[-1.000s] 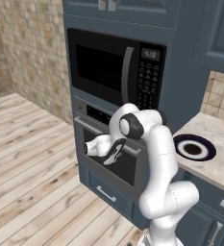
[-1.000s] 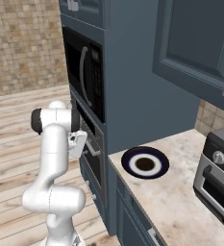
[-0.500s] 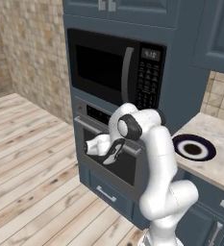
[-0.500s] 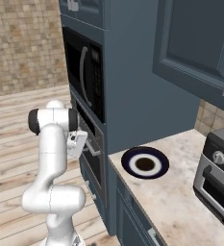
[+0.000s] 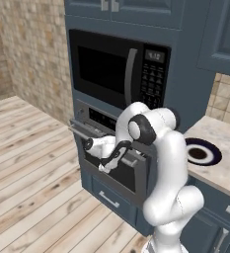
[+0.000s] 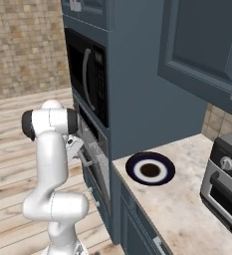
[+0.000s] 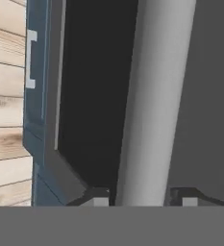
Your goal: Take the baked cake out of the oven and place it on the plate for cooling. Then close the oven door.
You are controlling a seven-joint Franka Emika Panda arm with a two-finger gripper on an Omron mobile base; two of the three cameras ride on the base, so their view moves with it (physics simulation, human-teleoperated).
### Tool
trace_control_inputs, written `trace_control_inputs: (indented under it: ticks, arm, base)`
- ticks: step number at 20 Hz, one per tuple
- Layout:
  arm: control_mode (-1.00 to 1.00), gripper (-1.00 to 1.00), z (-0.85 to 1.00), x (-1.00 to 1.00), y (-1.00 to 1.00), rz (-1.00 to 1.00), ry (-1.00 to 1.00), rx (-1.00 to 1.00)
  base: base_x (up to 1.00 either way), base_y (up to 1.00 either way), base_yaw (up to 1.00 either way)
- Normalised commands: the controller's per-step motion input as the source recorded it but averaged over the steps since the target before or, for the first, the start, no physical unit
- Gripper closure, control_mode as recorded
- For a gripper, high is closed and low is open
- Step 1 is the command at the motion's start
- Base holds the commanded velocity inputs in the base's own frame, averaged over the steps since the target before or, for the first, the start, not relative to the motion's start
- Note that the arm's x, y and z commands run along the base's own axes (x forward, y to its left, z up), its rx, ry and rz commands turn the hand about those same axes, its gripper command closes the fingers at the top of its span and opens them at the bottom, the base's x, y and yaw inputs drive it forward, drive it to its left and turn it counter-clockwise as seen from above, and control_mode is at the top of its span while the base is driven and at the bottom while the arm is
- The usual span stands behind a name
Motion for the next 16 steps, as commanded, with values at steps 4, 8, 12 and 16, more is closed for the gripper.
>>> trace_control_inputs:
  ticks: [4, 8, 12, 16]
  arm:
    - [-1.0, 1.0, -0.59, -0.94, 1.0, 0.33, 0.29, 0.34]
    - [-1.0, 1.0, -0.91, -1.0, 1.0, 0.36, 0.25, 0.34]
    - [-1.0, 1.0, -1.0, -0.92, 1.0, 0.34, 0.23, 0.19]
    - [-1.0, -1.0, -1.0, -0.66, 1.0, 0.28, 0.2, 0.01]
  base:
    - [0.0, 0.0, 0.0]
    - [0.0, 0.0, 0.0]
    - [0.0, 0.0, 0.0]
    - [0.0, 0.0, 0.0]
